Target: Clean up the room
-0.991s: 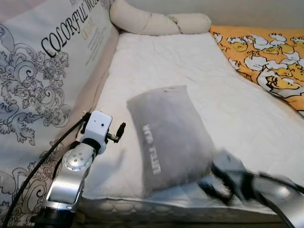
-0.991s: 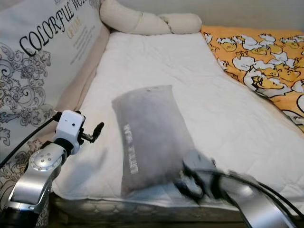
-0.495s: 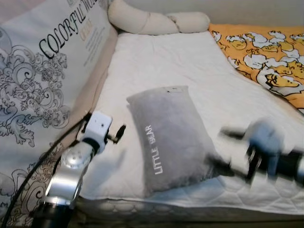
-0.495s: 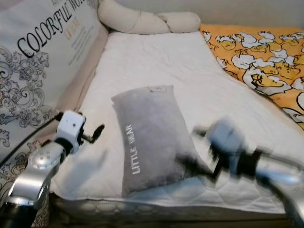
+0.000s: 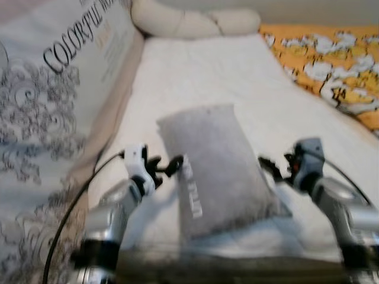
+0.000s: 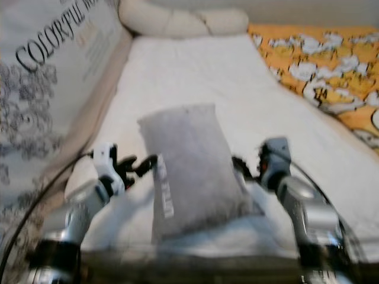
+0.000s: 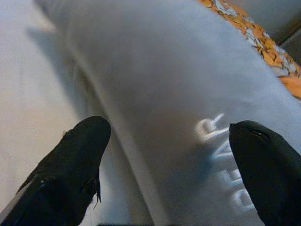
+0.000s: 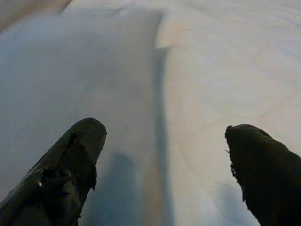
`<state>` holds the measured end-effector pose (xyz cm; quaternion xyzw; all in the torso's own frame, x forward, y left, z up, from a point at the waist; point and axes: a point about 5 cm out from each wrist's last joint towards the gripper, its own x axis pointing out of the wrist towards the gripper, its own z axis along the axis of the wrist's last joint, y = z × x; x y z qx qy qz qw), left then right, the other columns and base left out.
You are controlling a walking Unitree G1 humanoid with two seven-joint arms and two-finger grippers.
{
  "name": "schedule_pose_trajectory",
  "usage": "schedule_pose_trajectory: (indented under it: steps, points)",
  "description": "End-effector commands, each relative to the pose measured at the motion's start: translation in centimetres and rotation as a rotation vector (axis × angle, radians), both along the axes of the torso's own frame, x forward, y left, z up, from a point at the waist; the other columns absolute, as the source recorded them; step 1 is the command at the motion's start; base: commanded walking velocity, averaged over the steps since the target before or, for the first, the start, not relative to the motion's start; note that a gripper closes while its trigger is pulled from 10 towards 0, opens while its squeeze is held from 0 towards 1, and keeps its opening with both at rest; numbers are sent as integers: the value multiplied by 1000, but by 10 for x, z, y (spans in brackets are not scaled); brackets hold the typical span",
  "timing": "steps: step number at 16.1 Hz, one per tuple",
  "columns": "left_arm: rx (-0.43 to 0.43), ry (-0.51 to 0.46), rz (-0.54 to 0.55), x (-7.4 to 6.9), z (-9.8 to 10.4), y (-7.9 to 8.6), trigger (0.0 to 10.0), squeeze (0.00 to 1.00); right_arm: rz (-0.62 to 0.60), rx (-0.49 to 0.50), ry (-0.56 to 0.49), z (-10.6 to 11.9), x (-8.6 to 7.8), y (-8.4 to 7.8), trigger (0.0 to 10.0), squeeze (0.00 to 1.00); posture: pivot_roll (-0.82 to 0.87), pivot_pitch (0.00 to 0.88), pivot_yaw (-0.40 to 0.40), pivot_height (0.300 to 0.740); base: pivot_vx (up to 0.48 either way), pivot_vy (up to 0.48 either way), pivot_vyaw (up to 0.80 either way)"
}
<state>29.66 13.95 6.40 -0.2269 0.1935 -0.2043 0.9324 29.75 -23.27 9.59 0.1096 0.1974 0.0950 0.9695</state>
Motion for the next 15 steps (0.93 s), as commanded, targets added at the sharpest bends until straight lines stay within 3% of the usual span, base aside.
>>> schedule_pose_trajectory:
  steps: [1, 2, 6, 7, 10, 12, 13, 14, 15]
  points:
    - [-79, 44, 44, 0, -10, 6, 10000, 0, -111, 158, 4, -8, 3, -14, 10000, 0, -20, 0, 41, 740, 0, 0, 0]
    - [-162, 98, 65, -2, -20, 6, 10000, 0, -131, 269, 28, -19, 4, -16, 10000, 0, -26, 0, 40, 740, 0, 0, 0]
    - [-395, 127, -19, -1, -23, -17, 10000, 0, -84, 424, 128, -50, 0, -3, 10000, 0, -49, 0, 45, 740, 0, 0, 0]
    - [-405, 129, -39, 1, -24, -24, 10000, 0, -87, 456, 147, -55, -1, -1, 10000, 0, -48, 0, 43, 740, 0, 0, 0]
    - [-329, 196, -142, -2, -37, -47, 10000, 0, -33, 567, 176, -64, -3, 17, 10000, 0, -53, 0, 39, 740, 0, 0, 0]
    - [-313, 208, -209, -6, -40, -57, 10000, 0, 31, 560, 214, -72, -6, 30, 10000, 0, -60, 0, 47, 740, 0, 0, 0]
    - [-283, 222, -250, -9, -43, -61, 10000, 0, 58, 543, 233, -76, -8, 37, 8941, 0, -60, 0, 49, 740, 0, 0, 0]
    - [-223, 238, -298, -14, -49, -66, 10000, 0, 68, 536, 246, -80, -10, 41, 1098, 0, -61, 0, 51, 740, 0, 0, 0]
    - [-205, 248, -305, -15, -52, -68, 9137, 0, 72, 532, 250, -81, -10, 44, 0, 0, -65, 0, 54, 740, 0, 0, 0]
